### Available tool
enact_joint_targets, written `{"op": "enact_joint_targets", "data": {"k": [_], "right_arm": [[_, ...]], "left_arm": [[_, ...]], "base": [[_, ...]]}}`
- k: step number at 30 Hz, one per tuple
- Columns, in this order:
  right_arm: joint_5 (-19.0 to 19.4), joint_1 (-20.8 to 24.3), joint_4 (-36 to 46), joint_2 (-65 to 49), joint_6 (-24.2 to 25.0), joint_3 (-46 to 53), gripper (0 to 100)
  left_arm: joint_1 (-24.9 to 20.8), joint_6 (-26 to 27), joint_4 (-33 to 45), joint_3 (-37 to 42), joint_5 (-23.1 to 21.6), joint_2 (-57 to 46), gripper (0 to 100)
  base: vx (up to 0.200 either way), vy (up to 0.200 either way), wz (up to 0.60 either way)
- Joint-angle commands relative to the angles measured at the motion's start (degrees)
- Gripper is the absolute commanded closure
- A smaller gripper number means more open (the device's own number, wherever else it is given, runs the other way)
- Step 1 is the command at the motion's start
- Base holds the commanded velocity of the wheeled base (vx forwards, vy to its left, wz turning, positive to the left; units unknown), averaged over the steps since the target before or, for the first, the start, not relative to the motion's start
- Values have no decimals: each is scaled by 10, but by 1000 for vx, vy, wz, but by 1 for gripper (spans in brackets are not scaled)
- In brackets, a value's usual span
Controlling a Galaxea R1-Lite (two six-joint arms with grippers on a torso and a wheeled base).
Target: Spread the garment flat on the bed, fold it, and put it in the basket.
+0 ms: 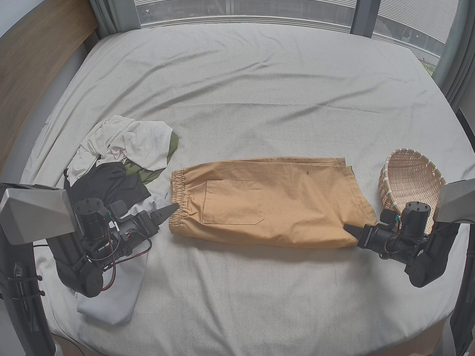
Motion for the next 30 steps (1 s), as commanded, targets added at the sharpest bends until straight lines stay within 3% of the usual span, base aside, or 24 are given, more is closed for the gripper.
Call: {"op": "enact_joint_targets", "data": {"k": [1, 17, 18, 30], "right_arm": [[0, 0, -2, -2, 0, 1, 100], [1, -6, -6, -2, 0, -1, 100], [1, -6, -6, -2, 0, -1, 0], [2, -9, -4, -56, 0, 1, 0]], "left_arm": [[-9, 1, 0, -3, 0, 19, 0], [-25, 8, 0, -43, 22, 54, 0], [-25, 8, 0, -44, 22, 54, 0], [-58, 2, 0, -75, 25, 63, 0]], "base": [[0, 0, 0], [0, 0, 0], [0, 0, 0], [0, 0, 0]]}}
